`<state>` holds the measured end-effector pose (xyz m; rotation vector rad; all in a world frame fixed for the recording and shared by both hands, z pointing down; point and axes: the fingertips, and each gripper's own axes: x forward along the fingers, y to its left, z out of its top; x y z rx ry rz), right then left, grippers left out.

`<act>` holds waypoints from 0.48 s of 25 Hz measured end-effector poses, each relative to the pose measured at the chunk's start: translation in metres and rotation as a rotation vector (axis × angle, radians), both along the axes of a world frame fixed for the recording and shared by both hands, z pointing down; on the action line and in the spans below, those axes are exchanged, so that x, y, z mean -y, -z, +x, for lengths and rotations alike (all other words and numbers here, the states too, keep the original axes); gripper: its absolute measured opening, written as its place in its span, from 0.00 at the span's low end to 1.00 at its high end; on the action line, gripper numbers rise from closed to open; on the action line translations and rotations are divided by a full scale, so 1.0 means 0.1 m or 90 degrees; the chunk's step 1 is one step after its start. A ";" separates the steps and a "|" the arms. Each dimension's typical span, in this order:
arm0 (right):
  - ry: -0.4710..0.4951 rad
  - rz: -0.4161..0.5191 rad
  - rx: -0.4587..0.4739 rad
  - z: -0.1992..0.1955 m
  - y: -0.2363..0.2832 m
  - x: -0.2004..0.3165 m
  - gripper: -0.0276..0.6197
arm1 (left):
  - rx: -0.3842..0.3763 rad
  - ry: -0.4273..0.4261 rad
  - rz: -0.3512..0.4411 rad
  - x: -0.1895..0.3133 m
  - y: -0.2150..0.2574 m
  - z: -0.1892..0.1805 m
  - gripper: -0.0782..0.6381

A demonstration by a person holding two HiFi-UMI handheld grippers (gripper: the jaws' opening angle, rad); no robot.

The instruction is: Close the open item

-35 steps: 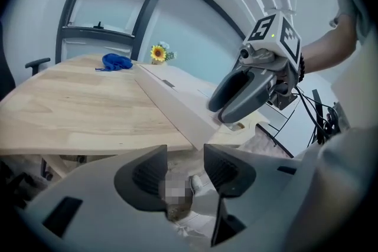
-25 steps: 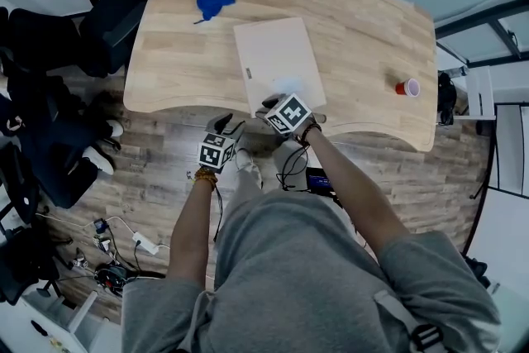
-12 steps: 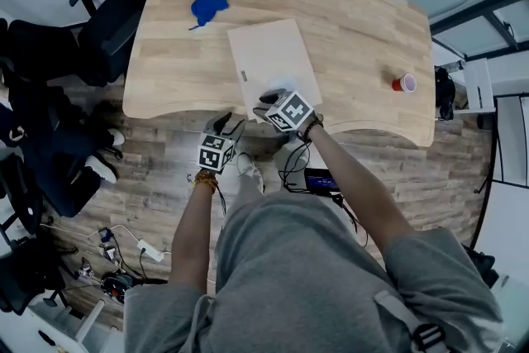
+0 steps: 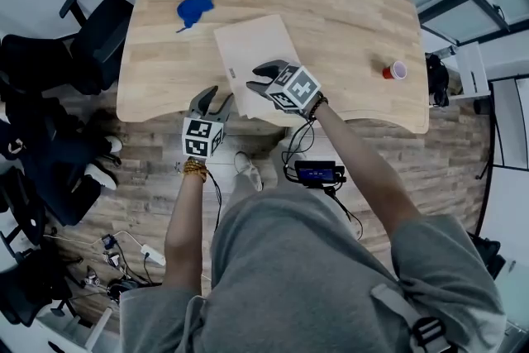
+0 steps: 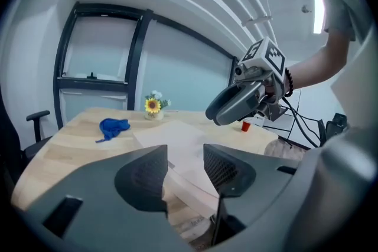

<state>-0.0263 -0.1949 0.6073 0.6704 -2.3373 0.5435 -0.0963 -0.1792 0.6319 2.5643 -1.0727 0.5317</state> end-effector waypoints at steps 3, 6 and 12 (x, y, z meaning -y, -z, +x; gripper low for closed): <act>-0.011 0.034 0.022 0.05 0.28 0.13 0.29 | -0.007 0.003 0.045 0.14 0.35 0.04 0.38; -0.021 0.074 0.043 0.11 0.61 0.25 0.29 | -0.015 0.007 0.092 0.26 0.73 0.10 0.38; -0.026 0.163 0.062 0.24 1.27 0.43 0.29 | -0.042 0.005 0.185 0.44 1.51 0.28 0.38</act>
